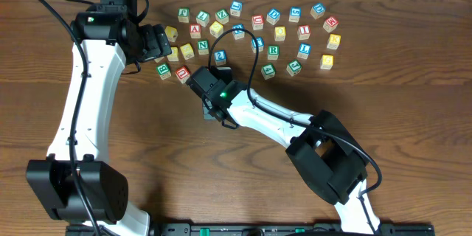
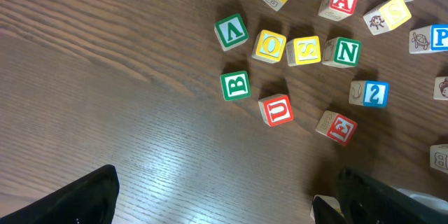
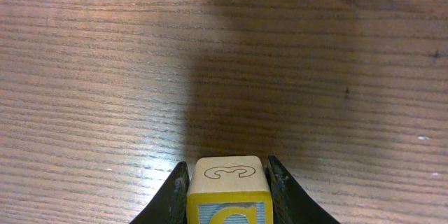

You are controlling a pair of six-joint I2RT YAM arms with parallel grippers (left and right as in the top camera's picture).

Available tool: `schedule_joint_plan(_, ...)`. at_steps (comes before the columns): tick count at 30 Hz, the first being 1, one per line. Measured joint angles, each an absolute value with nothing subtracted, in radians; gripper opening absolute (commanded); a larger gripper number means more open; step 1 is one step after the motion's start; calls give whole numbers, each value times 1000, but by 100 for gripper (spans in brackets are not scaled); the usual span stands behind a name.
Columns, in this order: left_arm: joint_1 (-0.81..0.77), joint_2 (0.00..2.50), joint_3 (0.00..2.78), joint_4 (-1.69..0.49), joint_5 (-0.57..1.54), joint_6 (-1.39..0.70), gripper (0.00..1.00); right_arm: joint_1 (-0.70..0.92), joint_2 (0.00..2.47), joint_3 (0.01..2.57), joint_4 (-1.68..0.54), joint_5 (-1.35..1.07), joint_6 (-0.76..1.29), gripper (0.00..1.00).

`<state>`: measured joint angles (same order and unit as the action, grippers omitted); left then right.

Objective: Spell out CORL
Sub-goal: 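Carry the yellow C block toward the open table area in front, then lower the C block onto the table and open the right gripper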

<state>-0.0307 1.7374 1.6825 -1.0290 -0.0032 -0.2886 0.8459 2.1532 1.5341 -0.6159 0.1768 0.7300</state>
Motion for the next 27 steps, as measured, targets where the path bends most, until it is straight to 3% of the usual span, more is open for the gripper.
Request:
schedule_joint_plan(10,-31,1737,1682,-1030,-3,-289,98,842,2154,1534,-631,150,773,38)
schedule_joint_plan(20,-31,1737,1682,-1031,-3,-289,97,796,2135,1536,-630,117,765,49)
schedule_joint_plan(27,-31,1737,1682,-1031,-3,-289,98,731,2024,1536,-632,107,688,48)
